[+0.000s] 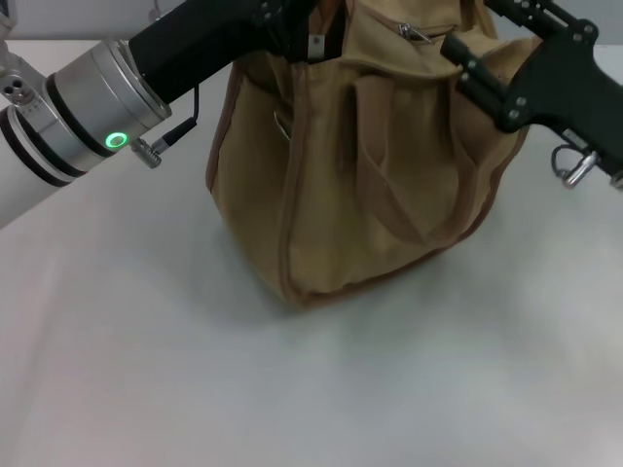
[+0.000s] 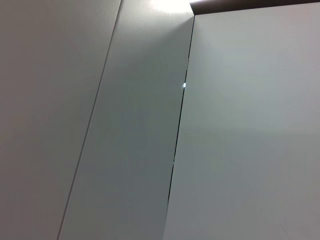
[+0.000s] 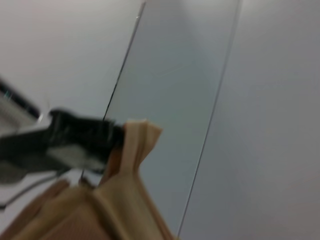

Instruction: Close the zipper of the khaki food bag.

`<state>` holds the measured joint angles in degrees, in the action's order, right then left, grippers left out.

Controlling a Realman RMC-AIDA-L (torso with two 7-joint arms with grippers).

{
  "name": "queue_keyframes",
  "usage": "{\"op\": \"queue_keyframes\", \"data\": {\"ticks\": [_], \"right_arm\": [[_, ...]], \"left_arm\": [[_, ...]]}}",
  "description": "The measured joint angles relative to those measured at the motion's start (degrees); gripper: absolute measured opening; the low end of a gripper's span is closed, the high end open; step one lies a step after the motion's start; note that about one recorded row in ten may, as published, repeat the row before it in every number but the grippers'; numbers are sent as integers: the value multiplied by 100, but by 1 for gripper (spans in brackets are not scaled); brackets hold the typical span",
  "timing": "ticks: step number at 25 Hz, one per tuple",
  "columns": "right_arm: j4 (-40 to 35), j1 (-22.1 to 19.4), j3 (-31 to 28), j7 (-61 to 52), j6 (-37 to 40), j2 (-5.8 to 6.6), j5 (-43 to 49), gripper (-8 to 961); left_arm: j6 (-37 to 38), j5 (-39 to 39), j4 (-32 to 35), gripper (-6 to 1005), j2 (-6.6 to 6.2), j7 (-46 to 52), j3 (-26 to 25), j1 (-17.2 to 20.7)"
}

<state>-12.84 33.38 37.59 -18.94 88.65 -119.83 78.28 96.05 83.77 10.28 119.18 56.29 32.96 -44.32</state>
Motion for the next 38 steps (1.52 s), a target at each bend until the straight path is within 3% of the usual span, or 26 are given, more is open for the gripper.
{"op": "queue_keyframes", "data": {"ticks": [5,17,38], "right_arm": [[366,59,-74,1734,-12,-7,-168,606],[1027,367,-83,3195,-358,-5,-396,606],[1188,160,-85,3326,93,-5,-405,590]], "left_arm": [[0,-8,-1,36,0,3,0,-3],[9,-22,-53,38,0,0,-44,-52],[1,-99,-52,43,0,-47,-61,-42]]}}
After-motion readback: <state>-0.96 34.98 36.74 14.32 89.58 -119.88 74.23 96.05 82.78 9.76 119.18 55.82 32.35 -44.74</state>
